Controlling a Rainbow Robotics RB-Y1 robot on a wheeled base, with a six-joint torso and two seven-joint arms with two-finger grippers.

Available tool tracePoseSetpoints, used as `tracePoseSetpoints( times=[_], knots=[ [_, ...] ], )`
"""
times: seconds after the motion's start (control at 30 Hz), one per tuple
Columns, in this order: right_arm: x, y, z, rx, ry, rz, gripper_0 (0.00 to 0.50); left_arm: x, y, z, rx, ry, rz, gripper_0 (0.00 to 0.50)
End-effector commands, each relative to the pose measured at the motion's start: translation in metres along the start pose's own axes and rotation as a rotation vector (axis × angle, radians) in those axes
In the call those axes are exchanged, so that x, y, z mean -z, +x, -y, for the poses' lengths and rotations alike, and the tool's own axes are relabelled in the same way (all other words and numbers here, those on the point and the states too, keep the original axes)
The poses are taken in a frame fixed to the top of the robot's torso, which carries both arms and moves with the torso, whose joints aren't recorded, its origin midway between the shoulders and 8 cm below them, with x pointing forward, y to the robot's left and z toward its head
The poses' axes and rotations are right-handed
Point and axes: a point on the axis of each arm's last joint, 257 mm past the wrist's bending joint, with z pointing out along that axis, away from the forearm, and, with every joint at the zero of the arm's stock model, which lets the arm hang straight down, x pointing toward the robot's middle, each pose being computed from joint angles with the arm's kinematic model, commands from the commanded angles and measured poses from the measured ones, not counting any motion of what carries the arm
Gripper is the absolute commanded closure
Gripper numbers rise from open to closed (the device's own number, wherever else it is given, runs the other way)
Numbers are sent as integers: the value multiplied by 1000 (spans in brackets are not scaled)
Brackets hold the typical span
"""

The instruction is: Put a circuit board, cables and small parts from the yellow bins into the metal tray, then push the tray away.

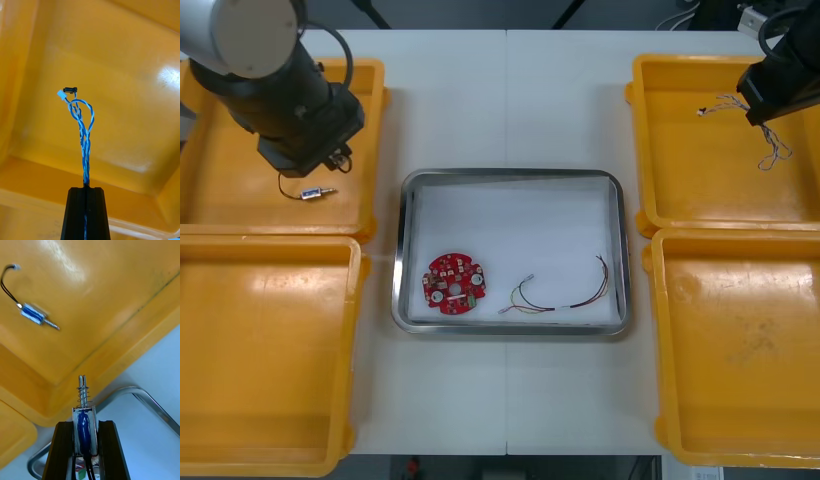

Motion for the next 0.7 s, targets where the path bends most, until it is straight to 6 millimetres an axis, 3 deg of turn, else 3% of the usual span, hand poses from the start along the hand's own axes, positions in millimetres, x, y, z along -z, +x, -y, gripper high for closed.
tracePoseSetpoints(
  times=[0.03,0.33,0.57,0.7],
  knots=[
    [29,6,5,68,12,43,500,5,36,40,-170,64,9,500],
    [42,21,-27,172,-55,65,500,-18,87,63,-136,45,66,500],
    [51,35,-39,241,-54,47,500,-33,131,76,-121,55,83,500],
    [53,38,-43,263,-54,46,500,-43,140,76,-123,61,116,500]
  ],
)
